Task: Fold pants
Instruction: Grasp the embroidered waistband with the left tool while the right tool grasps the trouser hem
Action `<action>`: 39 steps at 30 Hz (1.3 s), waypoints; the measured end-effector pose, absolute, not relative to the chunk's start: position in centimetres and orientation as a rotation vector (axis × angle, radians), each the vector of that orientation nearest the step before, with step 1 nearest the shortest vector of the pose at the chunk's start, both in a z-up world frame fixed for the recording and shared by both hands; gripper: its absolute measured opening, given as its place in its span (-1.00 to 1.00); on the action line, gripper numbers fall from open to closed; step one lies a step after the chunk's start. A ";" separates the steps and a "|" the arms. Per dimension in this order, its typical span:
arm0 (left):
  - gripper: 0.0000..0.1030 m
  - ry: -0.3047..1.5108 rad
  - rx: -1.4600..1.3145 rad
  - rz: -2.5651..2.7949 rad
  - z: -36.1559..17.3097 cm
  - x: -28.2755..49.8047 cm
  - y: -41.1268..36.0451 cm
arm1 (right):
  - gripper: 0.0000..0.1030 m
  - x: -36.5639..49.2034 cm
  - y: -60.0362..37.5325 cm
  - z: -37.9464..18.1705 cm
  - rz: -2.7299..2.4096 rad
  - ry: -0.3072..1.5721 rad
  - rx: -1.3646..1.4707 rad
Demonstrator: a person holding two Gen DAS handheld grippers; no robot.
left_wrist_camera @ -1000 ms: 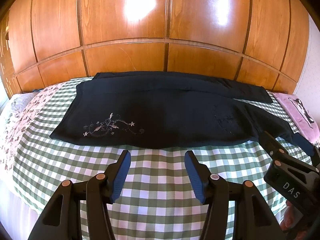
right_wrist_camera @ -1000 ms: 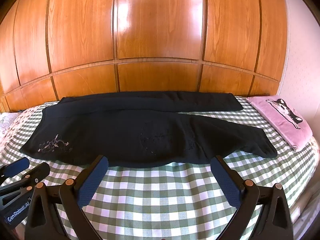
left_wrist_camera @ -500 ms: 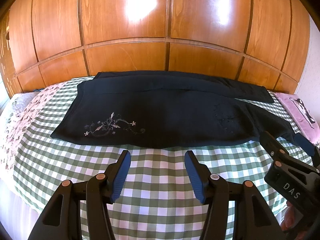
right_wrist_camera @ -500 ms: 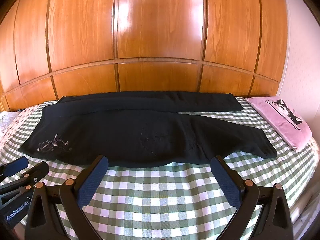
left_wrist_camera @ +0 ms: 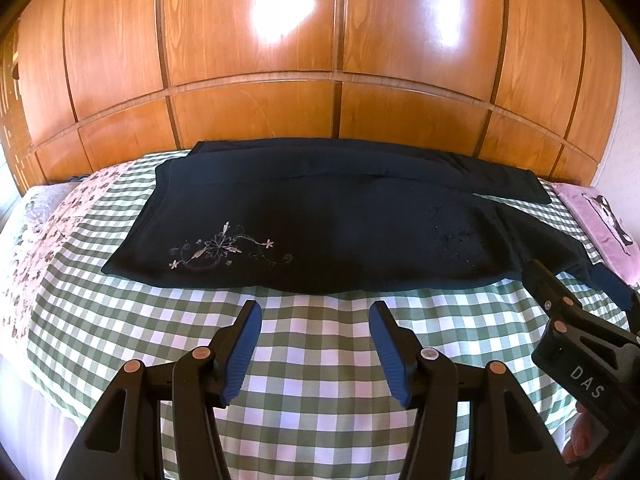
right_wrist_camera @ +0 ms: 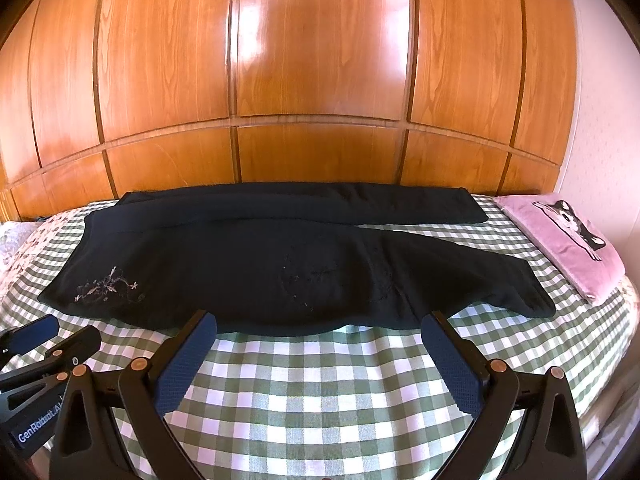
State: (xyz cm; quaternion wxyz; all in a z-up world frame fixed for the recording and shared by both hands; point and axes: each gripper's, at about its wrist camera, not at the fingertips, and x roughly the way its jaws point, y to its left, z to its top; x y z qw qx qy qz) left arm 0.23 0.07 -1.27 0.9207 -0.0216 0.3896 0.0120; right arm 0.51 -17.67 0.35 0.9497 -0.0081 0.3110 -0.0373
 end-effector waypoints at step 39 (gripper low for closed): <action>0.07 0.847 -0.651 0.153 -9.2 5.2 17.8 | 0.89 4.4 -33.6 -7.1 0.037 0.769 0.669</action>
